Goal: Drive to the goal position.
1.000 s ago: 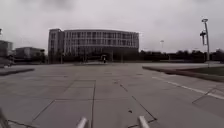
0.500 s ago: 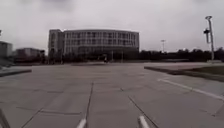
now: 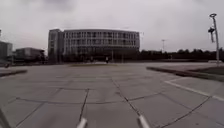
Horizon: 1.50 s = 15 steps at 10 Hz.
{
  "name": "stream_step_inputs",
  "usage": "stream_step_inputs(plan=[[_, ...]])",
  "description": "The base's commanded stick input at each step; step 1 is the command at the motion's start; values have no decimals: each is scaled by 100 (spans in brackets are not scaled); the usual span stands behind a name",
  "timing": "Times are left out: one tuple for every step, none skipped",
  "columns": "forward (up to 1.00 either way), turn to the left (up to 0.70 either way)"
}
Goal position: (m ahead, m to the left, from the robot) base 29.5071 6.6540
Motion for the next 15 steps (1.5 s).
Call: stream_step_inputs(plan=[[100, -2], [100, -2], [100, -2], [100, -10], [100, -35], [100, -21], [100, -10], [100, -2], [100, -14], [100, -11], [100, -2], [100, -2], [100, -6], [100, -5], [100, -2]])
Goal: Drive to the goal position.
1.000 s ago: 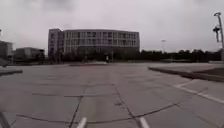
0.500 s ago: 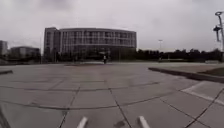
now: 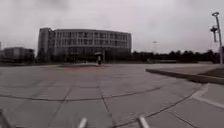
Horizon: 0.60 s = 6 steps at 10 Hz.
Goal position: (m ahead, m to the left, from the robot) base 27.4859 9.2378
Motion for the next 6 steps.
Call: stream_step_inputs(plan=[[100, -2], [100, -13], [100, -17], [100, -2], [100, -2], [100, -9]])
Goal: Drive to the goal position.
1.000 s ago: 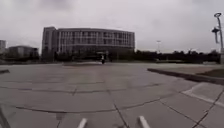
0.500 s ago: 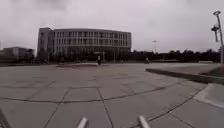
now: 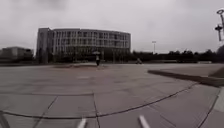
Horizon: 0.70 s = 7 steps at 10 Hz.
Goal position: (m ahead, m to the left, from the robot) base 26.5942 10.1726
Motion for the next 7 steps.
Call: stream_step_inputs(plan=[[100, -14], [100, -2], [100, -2], [100, -2], [100, -2], [100, -2], [100, -2]])
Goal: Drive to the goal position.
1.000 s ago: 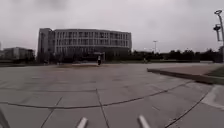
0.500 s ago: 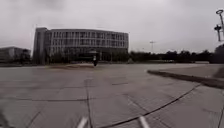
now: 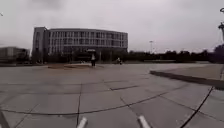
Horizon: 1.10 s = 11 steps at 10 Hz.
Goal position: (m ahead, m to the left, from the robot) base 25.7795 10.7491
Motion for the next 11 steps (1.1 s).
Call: stream_step_inputs(plan=[[100, -2], [100, -2], [100, -2], [100, -2], [100, -2], [100, -2], [100, -2], [100, -10], [100, -22], [100, -31], [100, -2]])
